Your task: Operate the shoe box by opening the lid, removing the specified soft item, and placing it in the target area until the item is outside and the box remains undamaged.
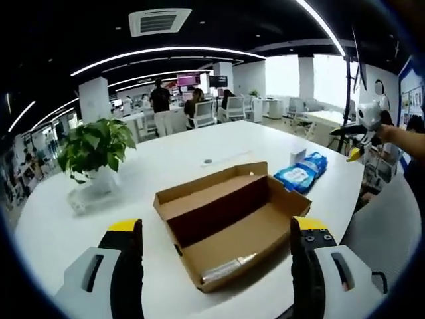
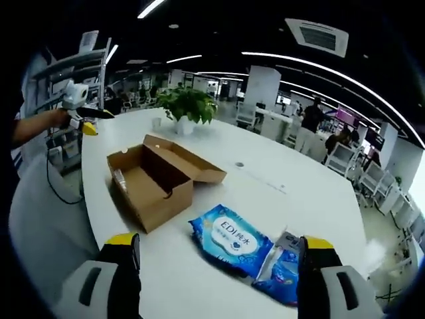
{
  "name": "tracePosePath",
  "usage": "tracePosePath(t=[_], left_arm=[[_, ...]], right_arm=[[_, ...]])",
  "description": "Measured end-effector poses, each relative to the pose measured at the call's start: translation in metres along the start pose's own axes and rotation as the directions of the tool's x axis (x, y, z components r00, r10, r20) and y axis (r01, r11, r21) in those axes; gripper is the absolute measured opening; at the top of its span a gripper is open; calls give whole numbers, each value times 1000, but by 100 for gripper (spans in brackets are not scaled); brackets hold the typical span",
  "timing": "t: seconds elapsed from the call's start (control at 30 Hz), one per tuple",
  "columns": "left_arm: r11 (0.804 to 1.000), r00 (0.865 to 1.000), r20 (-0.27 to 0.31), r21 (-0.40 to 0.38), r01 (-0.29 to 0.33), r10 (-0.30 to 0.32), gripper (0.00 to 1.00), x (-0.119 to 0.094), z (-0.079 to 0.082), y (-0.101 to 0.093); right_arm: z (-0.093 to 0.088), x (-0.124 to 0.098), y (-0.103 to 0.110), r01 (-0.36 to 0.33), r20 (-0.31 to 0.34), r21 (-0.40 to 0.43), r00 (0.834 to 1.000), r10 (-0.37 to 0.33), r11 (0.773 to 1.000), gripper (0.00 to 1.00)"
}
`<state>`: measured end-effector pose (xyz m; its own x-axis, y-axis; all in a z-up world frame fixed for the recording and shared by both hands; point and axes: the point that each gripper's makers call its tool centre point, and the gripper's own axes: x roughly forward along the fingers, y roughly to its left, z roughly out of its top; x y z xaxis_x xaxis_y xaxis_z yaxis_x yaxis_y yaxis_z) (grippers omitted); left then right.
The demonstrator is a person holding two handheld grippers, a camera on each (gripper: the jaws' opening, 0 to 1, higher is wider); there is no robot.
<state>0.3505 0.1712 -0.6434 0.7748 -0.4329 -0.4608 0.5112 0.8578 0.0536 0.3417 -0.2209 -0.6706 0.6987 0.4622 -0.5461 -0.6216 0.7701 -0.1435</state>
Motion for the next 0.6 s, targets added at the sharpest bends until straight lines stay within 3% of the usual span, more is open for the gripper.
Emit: tracePosePath(t=[0.17,0.33,0.6], left_arm=[[995,997,-70,90,44,-38,95,4,-3,3],[971,990,-140,230,61,-29,92,10,-3,13],[953,976,-203,270,136,-82,90,28,4,18]], right_arm=[[2,-8,12,6,8,9,1000,-6,1000,100],[-1,-13,30,-5,20,37,1000,4,999,100],[-8,-22,35,24,24,104,999,-27,994,100]])
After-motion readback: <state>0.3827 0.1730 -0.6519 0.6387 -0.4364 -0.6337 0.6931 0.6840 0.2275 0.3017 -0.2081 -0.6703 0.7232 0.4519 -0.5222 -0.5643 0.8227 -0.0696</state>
